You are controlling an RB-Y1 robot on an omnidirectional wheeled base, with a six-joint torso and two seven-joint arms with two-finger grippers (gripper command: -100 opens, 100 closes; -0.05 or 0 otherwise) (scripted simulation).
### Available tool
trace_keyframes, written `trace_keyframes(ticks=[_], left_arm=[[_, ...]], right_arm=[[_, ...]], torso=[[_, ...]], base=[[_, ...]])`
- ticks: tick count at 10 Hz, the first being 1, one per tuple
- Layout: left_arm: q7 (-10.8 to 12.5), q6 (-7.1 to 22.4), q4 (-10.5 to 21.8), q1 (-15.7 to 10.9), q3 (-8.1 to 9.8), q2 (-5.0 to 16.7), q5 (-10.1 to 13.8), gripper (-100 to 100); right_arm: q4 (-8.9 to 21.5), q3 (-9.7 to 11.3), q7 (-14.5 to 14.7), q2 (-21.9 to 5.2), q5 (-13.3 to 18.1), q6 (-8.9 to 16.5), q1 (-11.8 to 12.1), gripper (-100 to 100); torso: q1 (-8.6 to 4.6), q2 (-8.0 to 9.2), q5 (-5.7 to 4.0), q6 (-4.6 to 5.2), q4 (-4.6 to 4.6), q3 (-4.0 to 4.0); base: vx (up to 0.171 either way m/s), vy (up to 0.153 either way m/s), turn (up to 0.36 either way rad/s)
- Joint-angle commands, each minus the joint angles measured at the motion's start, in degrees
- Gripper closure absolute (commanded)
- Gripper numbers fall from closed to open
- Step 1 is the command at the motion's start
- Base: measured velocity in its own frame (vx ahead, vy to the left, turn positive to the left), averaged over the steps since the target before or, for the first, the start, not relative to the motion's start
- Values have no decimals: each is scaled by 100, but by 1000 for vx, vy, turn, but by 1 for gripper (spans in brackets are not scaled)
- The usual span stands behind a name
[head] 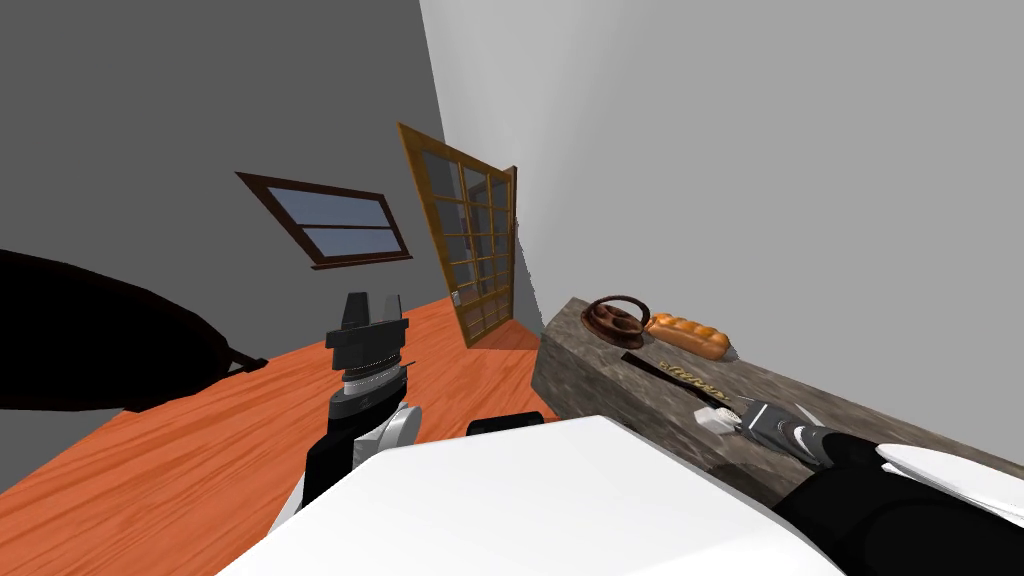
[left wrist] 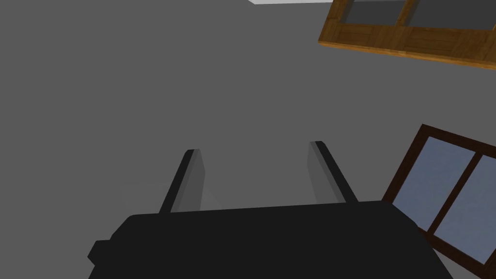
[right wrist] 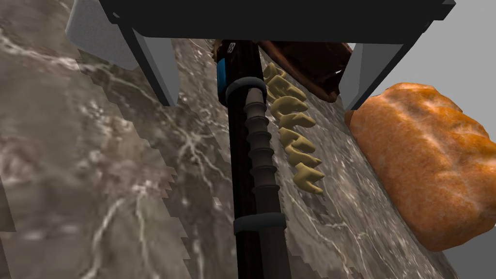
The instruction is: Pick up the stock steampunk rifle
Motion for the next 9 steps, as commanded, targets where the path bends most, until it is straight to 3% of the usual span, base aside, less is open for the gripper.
trace_keyframes(ticks=[1,2,9], left_arm=[[0,0,0,0,0,0,0,0],[0,0,0,0,0,0,0,0],[0,0,0,0,0,0,0,0]], right_arm=[[73,-62,286,58,-110,-112,32,-100],[73,-62,338,58,-110,-112,32,-100],[416,-408,1606,484,-952,-721,350,-100]], torso=[[0,0,0,0,0,0],[5,0,0,-4,0,0],[3,-2,1,-5,-1,-2]], base=[[93,-14,-38],[52,3,6],[103,-15,-66]])
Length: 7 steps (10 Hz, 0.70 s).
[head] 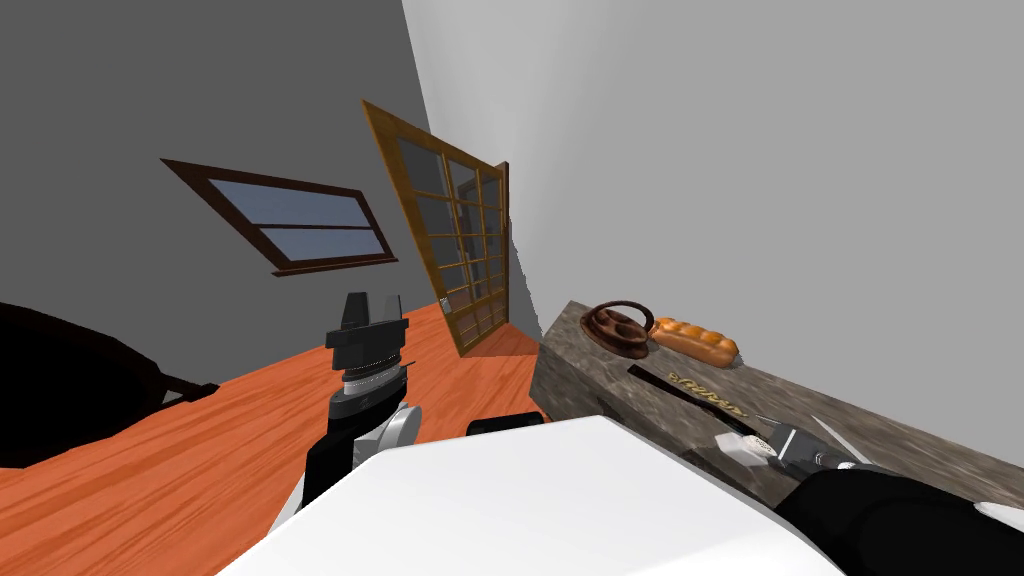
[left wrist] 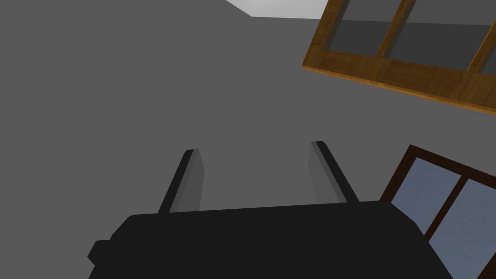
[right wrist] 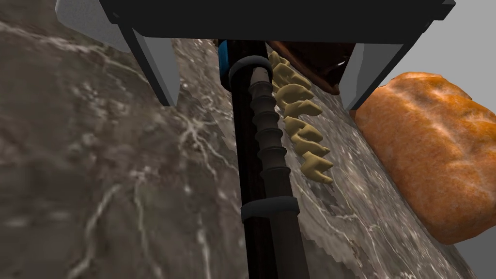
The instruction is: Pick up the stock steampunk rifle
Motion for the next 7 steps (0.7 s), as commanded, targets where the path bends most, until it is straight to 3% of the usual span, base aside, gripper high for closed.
trace_keyframes(ticks=[1,4,5,7], left_arm=[[0,0,0,0,0,0,0,0],[0,0,0,-1,0,0,0,0],[0,0,0,-1,0,0,0,0],[0,0,0,-1,0,0,0,0]], right_arm=[[105,-52,286,59,-108,-124,10,-100],[191,-139,751,166,-318,-276,89,-100],[277,-225,919,272,-529,-428,169,-100],[277,-225,1152,272,-529,-428,169,-100]], torso=[[0,0,0,0,0,0],[-5,15,-5,-4,4,9],[-10,12,-6,-9,3,7],[-9,-5,-9,-13,0,-3]], base=[[108,-9,-45],[65,-12,-40],[139,-11,-70],[76,-4,-23]])
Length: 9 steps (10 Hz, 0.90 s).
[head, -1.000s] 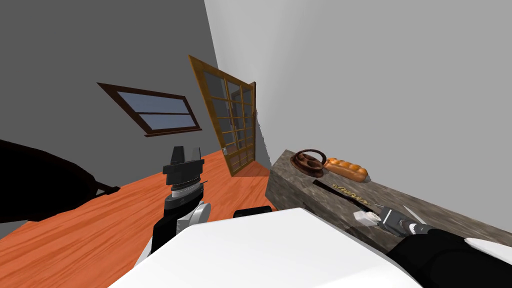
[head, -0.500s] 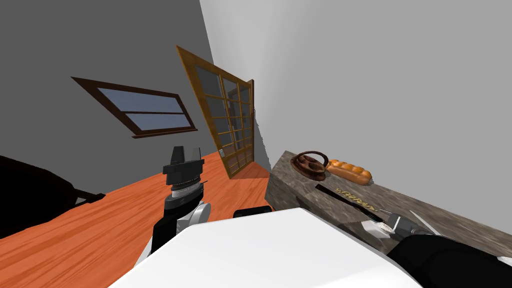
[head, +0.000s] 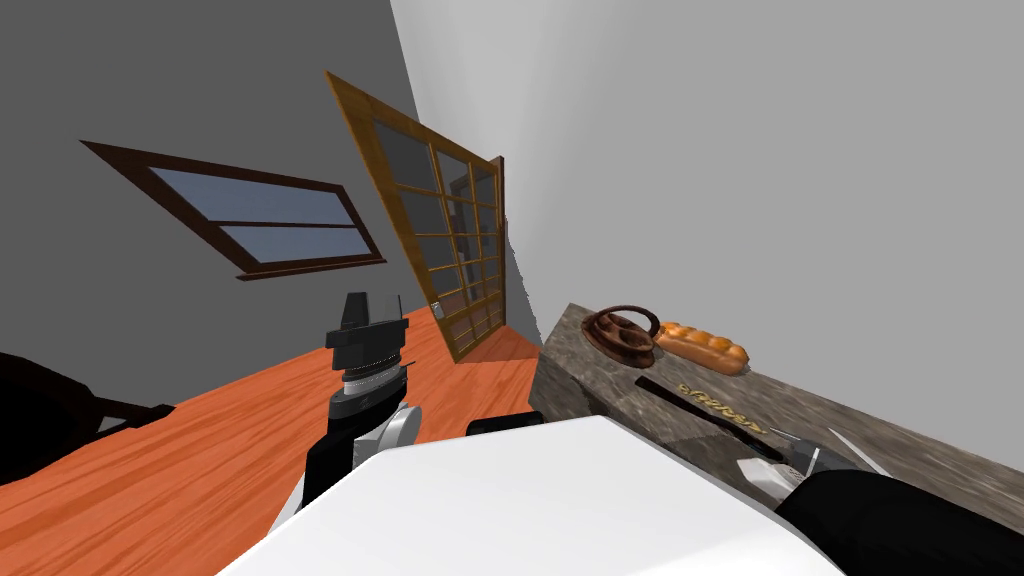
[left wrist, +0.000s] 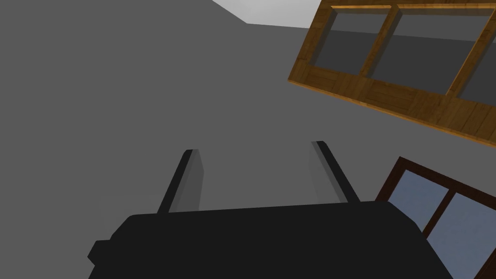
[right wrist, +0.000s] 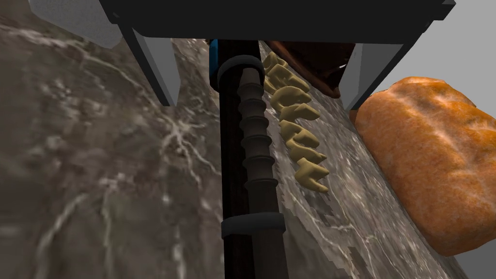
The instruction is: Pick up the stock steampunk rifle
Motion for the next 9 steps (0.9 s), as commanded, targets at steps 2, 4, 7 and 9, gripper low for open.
trace_keyframes(ticks=[2,4,7,9], left_arm=[[0,0,0,1,0,0,0,0],[0,0,0,0,0,0,0,0],[0,0,0,0,0,0,0,0],[0,0,0,-1,0,0,0,0]], right_arm=[[96,-90,432,112,-219,-162,76,-100],[181,-176,771,219,-430,-314,156,-100],[185,-176,789,214,-424,-319,153,100],[186,-178,787,210,-424,-318,156,100]], torso=[[-3,-2,-1,5,1,0],[10,13,-4,12,1,7],[-5,27,-7,7,5,16],[-8,27,-14,5,6,16]], base=[[69,-6,-68],[26,33,-96],[0,0,0],[0,0,0]])
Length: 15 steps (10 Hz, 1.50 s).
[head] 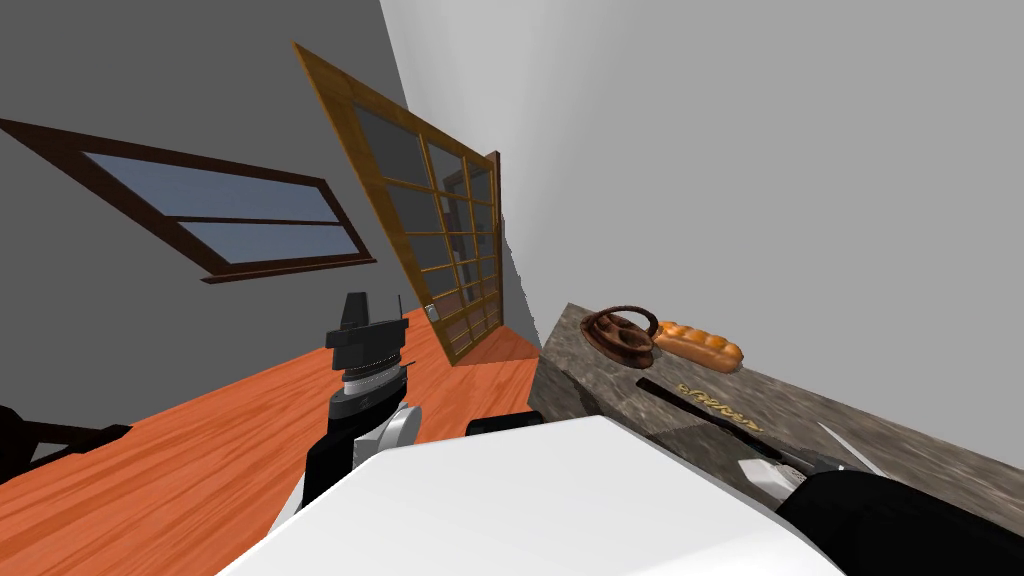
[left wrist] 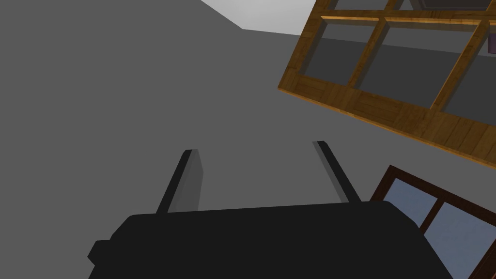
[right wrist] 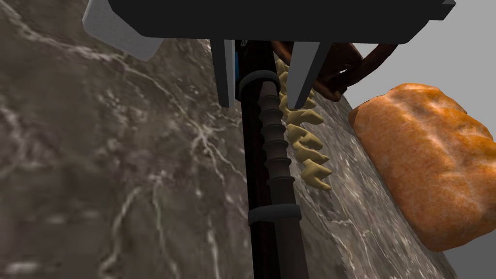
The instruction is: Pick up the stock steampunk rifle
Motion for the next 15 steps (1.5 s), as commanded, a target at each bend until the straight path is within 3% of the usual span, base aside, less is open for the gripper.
trace_keyframes(ticks=[1,2,3,4,5,6,8,11,13,14,15], left_arm=[[0,0,0,0,0,0,0,0],[0,0,0,0,0,0,0,0],[0,0,0,0,0,0,0,0],[0,0,0,0,0,0,0,0],[0,0,0,-1,0,0,0,0],[0,0,0,0,0,0,0,0],[0,0,0,-1,0,0,0,0],[0,0,0,-1,0,0,0,0],[0,0,0,-1,0,0,0,0],[0,0,0,0,0,0,0,0],[0,0,0,-1,0,0,0,0]], right_arm=[[0,0,0,0,0,0,0,100],[0,0,0,0,0,0,0,100],[0,0,1,0,0,0,0,0],[-91,87,-286,-98,204,156,-81,100],[-91,87,-334,-98,204,156,-81,100],[-176,174,-537,-205,415,308,-160,100],[-176,174,-711,-205,415,308,-160,100],[-347,347,-1255,-418,836,613,-320,100],[-347,347,-1467,-418,836,613,-320,100],[-433,433,-1686,-525,1047,765,-399,100],[-433,433,-1829,-525,1047,765,-399,100]], torso=[[0,0,0,0,0,0],[0,0,1,0,0,0],[-1,0,0,0,0,0],[-1,0,0,0,0,0],[-10,-4,-2,-17,1,-2],[-15,-8,-5,-18,1,-3],[-12,14,-6,-12,5,9],[-6,13,-6,-14,7,9],[-9,18,-9,-17,9,12],[-12,6,-9,-13,6,6],[-12,10,-7,-22,7,7]], base=[[0,0,0],[0,0,0],[0,0,0],[-13,-22,132],[-23,-29,99],[-84,-9,93],[-63,0,18],[-93,15,64],[-78,6,25],[-84,5,50],[-85,11,64]])
